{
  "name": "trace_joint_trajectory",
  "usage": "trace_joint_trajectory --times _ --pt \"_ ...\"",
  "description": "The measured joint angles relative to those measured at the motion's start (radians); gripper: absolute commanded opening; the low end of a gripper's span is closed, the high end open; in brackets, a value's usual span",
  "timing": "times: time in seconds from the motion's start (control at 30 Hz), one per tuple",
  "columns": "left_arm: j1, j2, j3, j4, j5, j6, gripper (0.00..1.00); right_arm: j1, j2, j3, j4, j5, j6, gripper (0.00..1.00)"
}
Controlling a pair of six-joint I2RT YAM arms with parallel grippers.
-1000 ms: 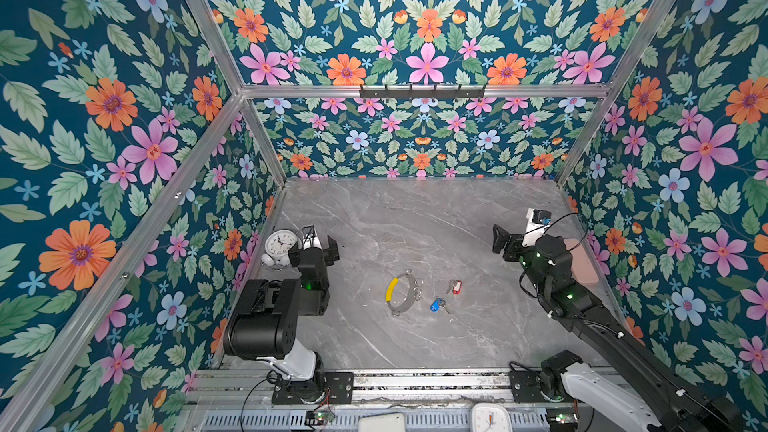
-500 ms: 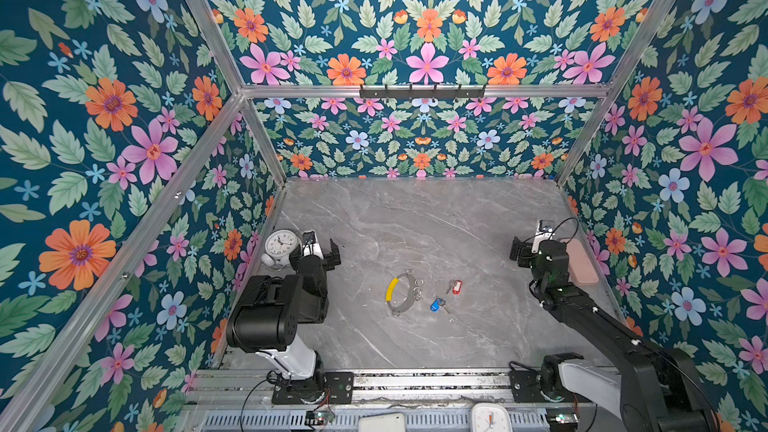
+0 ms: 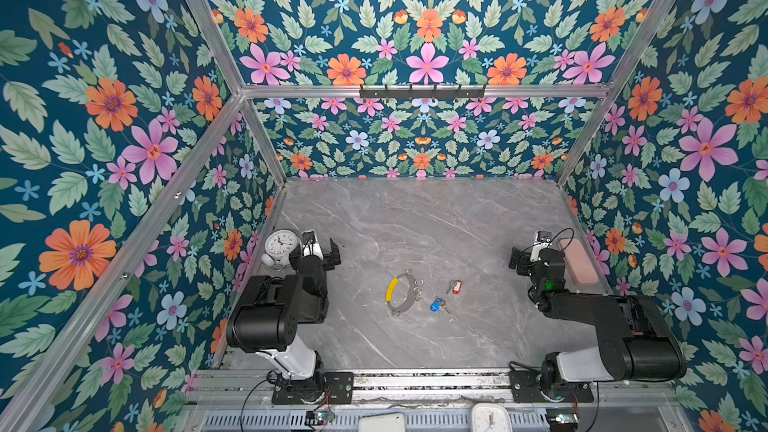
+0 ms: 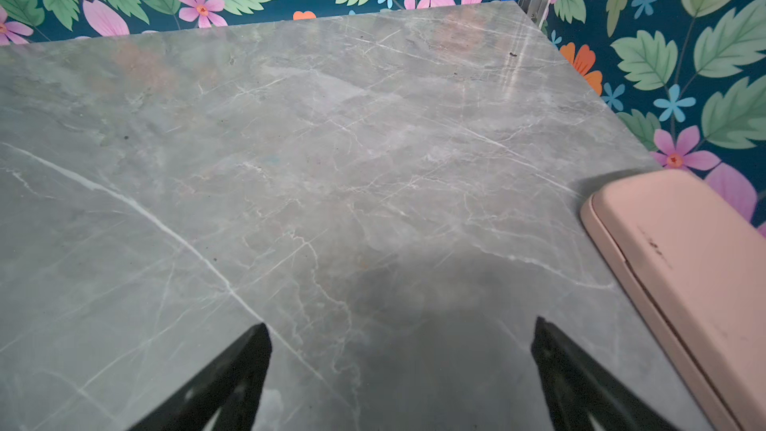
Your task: Remove the keys from the keyring
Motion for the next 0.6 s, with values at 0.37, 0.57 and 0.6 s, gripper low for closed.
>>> trace_joint_trajectory --times 0.37,0.57,0.6 --pt "0.000 0.000 0.000 0.000 0.000 0.000 1.00 -0.002 0.012 -0.011 0.080 -0.023 0.011 0.99" --pt "0.000 0.000 0.000 0.000 0.000 0.000 1.00 -0.002 0.013 -0.011 0.082 -0.024 0.011 0.99" --pt "0.000 0.000 0.000 0.000 0.000 0.000 1.00 -0.002 0.013 -0.011 0.085 -0.026 0.011 0.99"
